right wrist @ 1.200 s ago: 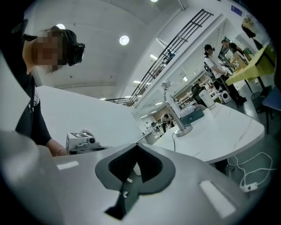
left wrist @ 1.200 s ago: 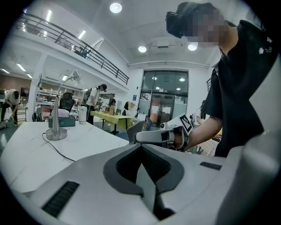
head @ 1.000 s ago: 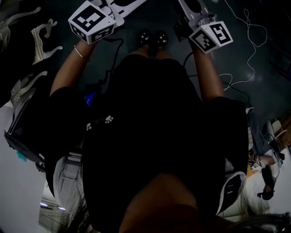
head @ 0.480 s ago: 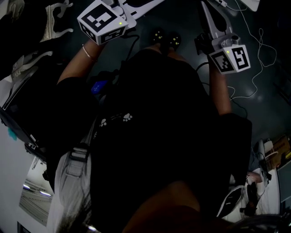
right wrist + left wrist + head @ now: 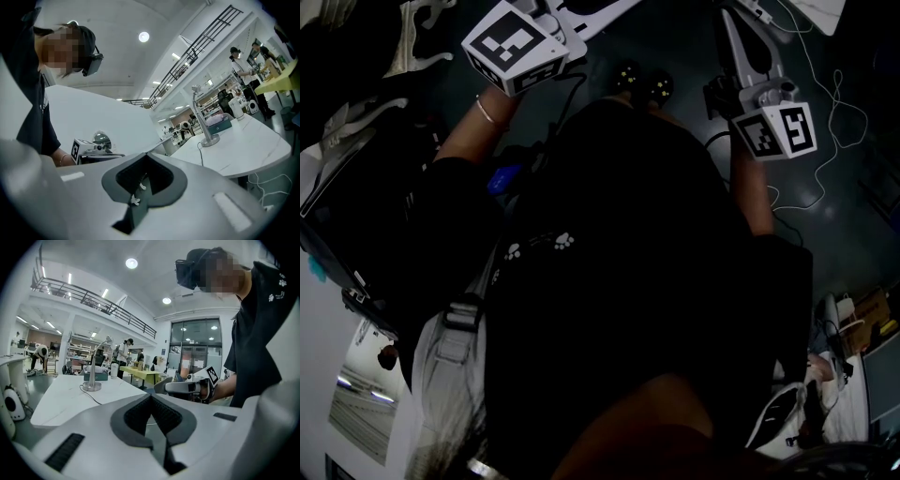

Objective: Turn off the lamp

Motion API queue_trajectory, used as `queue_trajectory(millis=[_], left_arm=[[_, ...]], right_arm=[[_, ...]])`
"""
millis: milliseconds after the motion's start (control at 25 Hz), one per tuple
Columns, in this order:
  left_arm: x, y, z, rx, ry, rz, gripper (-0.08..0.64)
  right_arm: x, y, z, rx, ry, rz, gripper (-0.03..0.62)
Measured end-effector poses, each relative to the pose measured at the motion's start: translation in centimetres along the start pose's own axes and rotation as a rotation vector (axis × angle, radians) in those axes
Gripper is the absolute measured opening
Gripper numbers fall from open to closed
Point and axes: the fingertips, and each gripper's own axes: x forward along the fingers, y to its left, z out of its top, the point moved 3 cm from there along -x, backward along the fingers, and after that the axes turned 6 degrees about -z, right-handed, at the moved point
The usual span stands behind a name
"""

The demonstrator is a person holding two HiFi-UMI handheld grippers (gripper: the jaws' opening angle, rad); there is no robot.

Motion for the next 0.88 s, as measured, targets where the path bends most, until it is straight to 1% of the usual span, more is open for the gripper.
queue_trajectory(millis=[160, 280, 520, 720, 880], left_arm=[[-0.2, -0.8, 0.5, 0.008, -0.019, 0.006, 0.006], [0.4, -0.8, 1.0, 0.024, -0.028, 0.004, 0.006], [1.2, -1.7, 2.2, 0.066, -0.057, -0.011, 0.006], [2.4, -3.1, 2.4, 0.088, -0.07, -0.035, 0.006], [2.6, -3.6, 3.0, 0.095, -0.095, -0.044, 0.006]], right_arm=[[-0.5, 0.9, 0.8, -0.011, -0.014, 0.008, 0.0], [-0.6, 0.7, 1.6, -0.019, -0.031, -0.002, 0.0], [-1.5, 0.8, 2.6, -0.03, -0.058, -0.023, 0.0], [-2.9, 0.7, 3.2, -0.05, -0.078, -0.039, 0.0], [-3.2, 1.2, 3.2, -0.063, -0.074, -0.049, 0.0]])
